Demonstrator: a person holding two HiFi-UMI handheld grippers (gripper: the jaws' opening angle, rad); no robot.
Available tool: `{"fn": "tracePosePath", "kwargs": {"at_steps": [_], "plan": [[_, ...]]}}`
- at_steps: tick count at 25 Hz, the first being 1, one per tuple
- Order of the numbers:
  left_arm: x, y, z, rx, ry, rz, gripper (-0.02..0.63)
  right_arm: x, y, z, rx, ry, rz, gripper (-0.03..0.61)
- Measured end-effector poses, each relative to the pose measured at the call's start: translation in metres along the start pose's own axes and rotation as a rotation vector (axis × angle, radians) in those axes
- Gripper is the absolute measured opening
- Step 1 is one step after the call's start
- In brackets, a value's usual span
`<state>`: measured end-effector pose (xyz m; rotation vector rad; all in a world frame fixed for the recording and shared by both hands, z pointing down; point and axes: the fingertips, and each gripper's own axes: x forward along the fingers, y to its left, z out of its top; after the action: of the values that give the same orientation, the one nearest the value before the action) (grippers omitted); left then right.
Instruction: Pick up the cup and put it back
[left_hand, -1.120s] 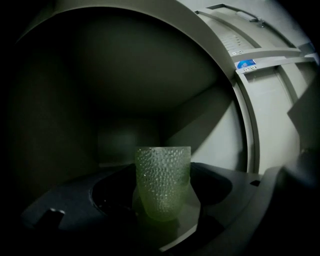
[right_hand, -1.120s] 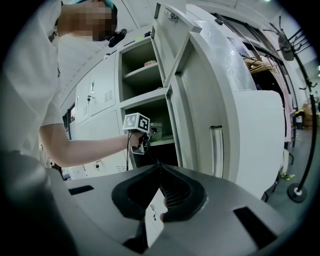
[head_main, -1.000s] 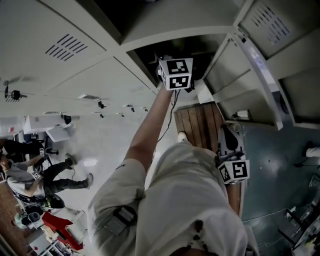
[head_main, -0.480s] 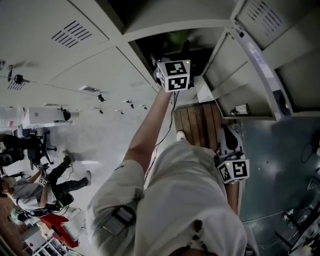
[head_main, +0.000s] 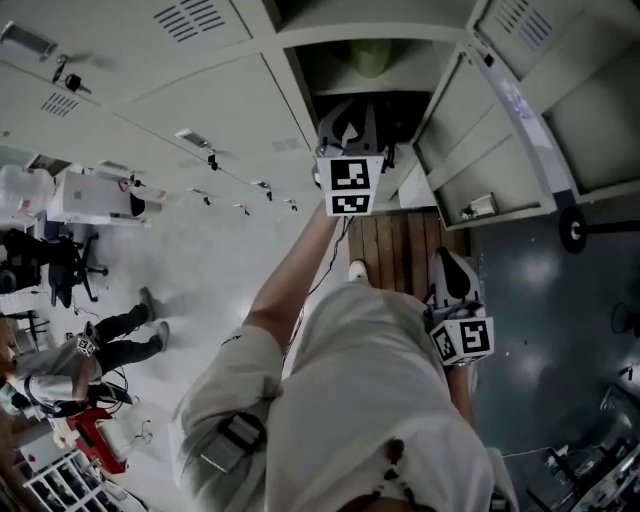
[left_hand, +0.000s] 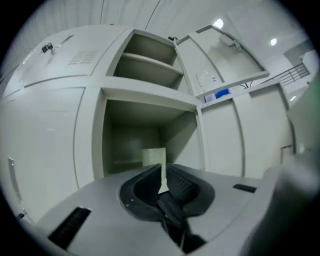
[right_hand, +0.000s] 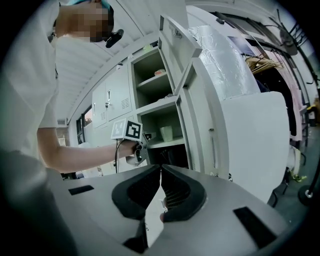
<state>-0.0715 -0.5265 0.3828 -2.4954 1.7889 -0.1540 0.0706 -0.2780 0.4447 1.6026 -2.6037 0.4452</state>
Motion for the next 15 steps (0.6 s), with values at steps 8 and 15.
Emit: {"fn": "tracePosePath", "kwargs": {"at_steps": [8,15], "plan": [[-0.101,-0.044,0.007,-0.047,-0.011,-0.035,0.009,-0.051,0.012,-0.008,-0.020,-0.007,0.112,0.026],[-0.204,-0.087,0.021,-0.195,-0.106,-0.041,0.008,-0.111,0.020,-0.014,-0.009,-0.014,0.166,0.026]]}}
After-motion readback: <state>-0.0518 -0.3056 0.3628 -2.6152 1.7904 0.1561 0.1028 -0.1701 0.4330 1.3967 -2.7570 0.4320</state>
